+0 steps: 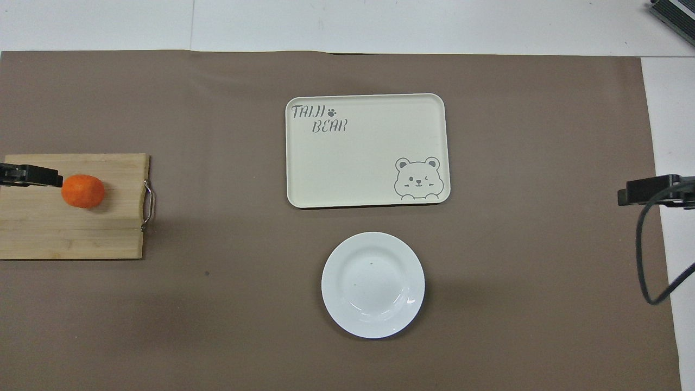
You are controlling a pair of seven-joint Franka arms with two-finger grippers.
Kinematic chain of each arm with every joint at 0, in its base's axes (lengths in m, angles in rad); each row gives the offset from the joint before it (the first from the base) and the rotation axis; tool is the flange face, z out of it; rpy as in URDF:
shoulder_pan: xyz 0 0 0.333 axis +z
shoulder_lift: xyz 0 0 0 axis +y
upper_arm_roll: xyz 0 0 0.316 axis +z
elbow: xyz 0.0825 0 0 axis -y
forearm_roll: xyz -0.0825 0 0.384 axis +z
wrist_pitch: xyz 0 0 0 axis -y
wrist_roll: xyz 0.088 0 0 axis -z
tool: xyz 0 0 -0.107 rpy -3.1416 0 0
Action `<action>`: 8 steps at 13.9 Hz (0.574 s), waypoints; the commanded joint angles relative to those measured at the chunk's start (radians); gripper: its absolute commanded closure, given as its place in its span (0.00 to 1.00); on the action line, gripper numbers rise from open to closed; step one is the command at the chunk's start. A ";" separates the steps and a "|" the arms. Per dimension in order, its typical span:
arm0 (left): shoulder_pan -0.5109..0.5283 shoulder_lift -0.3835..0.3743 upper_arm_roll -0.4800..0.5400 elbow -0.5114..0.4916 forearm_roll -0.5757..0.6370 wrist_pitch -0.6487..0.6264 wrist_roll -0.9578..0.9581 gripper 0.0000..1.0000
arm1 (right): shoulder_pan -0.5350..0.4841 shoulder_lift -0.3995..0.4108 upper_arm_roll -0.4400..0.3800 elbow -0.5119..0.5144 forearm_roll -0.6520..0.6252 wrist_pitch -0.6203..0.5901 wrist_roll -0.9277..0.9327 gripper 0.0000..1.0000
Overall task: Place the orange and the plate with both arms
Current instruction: 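Lower the left gripper onto the orange and close it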
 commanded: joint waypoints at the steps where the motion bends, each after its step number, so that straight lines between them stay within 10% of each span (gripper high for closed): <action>1: 0.019 0.051 -0.010 -0.026 0.006 0.083 0.026 0.00 | -0.010 0.004 0.010 0.010 -0.006 -0.008 0.016 0.00; 8: 0.021 0.143 -0.010 -0.114 0.006 0.292 0.024 0.00 | -0.010 0.004 0.010 0.010 -0.006 -0.008 0.016 0.00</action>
